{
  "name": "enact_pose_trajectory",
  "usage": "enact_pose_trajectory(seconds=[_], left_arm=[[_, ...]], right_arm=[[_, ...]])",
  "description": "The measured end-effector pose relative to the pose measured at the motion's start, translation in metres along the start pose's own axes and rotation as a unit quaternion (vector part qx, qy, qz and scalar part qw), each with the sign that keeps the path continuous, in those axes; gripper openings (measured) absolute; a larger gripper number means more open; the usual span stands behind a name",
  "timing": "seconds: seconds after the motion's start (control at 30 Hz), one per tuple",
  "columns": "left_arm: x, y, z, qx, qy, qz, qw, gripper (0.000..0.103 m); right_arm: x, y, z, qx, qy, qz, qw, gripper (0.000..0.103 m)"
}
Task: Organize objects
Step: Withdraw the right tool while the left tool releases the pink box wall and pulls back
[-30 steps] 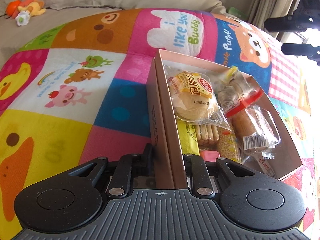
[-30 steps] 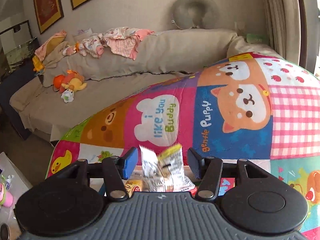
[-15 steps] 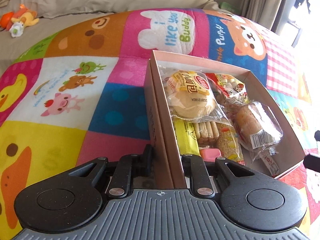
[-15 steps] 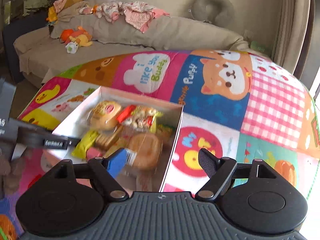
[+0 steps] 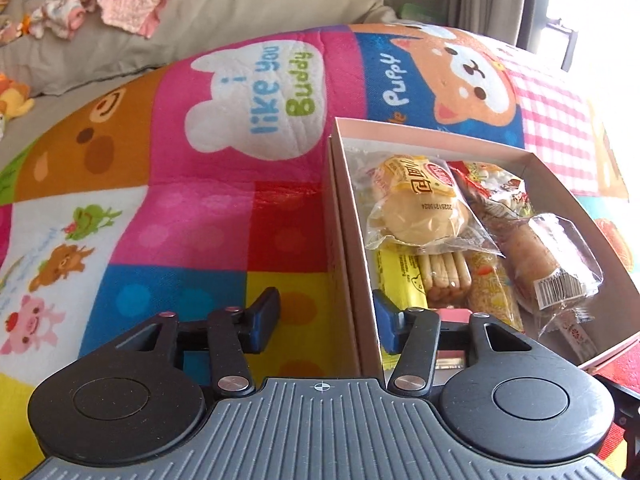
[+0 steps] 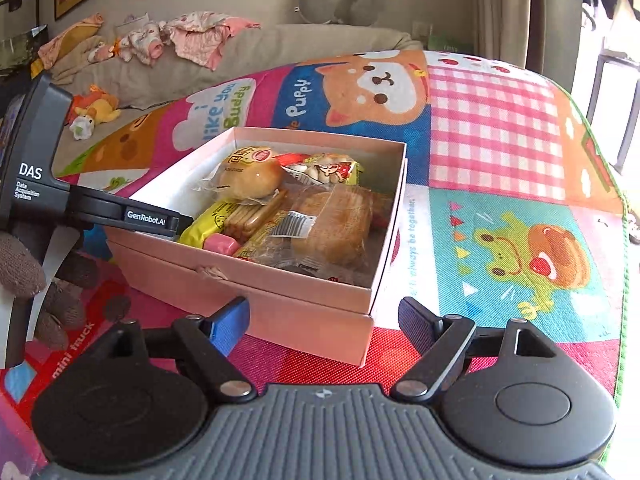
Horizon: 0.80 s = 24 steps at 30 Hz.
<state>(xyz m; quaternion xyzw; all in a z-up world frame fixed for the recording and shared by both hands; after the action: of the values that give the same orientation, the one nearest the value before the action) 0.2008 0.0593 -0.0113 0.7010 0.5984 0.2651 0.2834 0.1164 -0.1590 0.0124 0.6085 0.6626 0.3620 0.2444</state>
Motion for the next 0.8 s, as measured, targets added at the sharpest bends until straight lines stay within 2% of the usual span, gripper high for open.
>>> enact_pose_trajectory(seconds=[0.03,0.07,0.13,0.2,0.27,0.33,0.43,0.57,0.67,0.7,0.8], left_arm=[[0.0,0.002,-0.002,0.004,0.01,-0.004,0.9999,0.046],[0.0,0.003,-0.008,-0.003,0.015,-0.006,0.9999,0.046],[-0.004,0.005,-0.029,-0.037,0.011,0.002,0.9993,0.047],[-0.01,0.0,-0.059,-0.07,0.028,0.015,0.997,0.048],[-0.015,-0.013,-0.096,-0.115,0.046,0.02,0.9921,0.048],[-0.023,-0.035,-0.129,-0.144,0.045,0.02,0.9883,0.048],[-0.043,-0.076,-0.15,-0.122,0.019,0.041,0.9915,0.049],[-0.067,-0.117,-0.14,-0.073,-0.01,0.045,0.9963,0.049],[-0.077,-0.127,-0.126,-0.054,0.013,0.055,0.9969,0.049],[-0.079,-0.13,-0.123,-0.066,0.023,0.06,0.9958,0.051],[-0.079,-0.133,-0.122,-0.069,0.026,0.055,0.9957,0.051]], right_arm=[[0.001,-0.001,0.002,-0.006,-0.01,-0.004,1.0,0.081],[0.001,-0.002,0.003,-0.009,-0.022,-0.007,1.0,0.081],[-0.001,-0.003,0.005,-0.012,-0.037,-0.007,0.999,0.081],[-0.004,-0.006,-0.001,-0.012,-0.038,0.001,0.999,0.082],[-0.007,-0.014,-0.013,-0.005,-0.024,0.009,1.0,0.096],[-0.007,-0.028,-0.029,-0.003,-0.022,0.017,1.0,0.103],[-0.001,-0.05,-0.048,0.012,-0.023,0.02,0.999,0.103],[0.013,-0.073,-0.062,0.028,-0.013,0.009,0.999,0.103],[0.022,-0.083,-0.056,0.038,-0.032,-0.011,0.999,0.103],[0.022,-0.082,-0.056,0.036,-0.033,-0.007,0.999,0.103],[0.012,-0.08,-0.047,0.031,-0.012,0.029,0.999,0.103]])
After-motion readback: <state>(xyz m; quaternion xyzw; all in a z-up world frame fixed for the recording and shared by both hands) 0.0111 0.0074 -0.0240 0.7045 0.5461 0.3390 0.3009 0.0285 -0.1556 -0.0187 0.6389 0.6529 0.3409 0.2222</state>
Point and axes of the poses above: each gripper's, at about its wrist camera, not at the fingertips, and z roughly the way its jaws point, x to its left, y to its top, the point moved 4 cm from there along z, roughly the way its jaws point, and after that the axes turned 10 degrees about z, right-handed, at the moved point
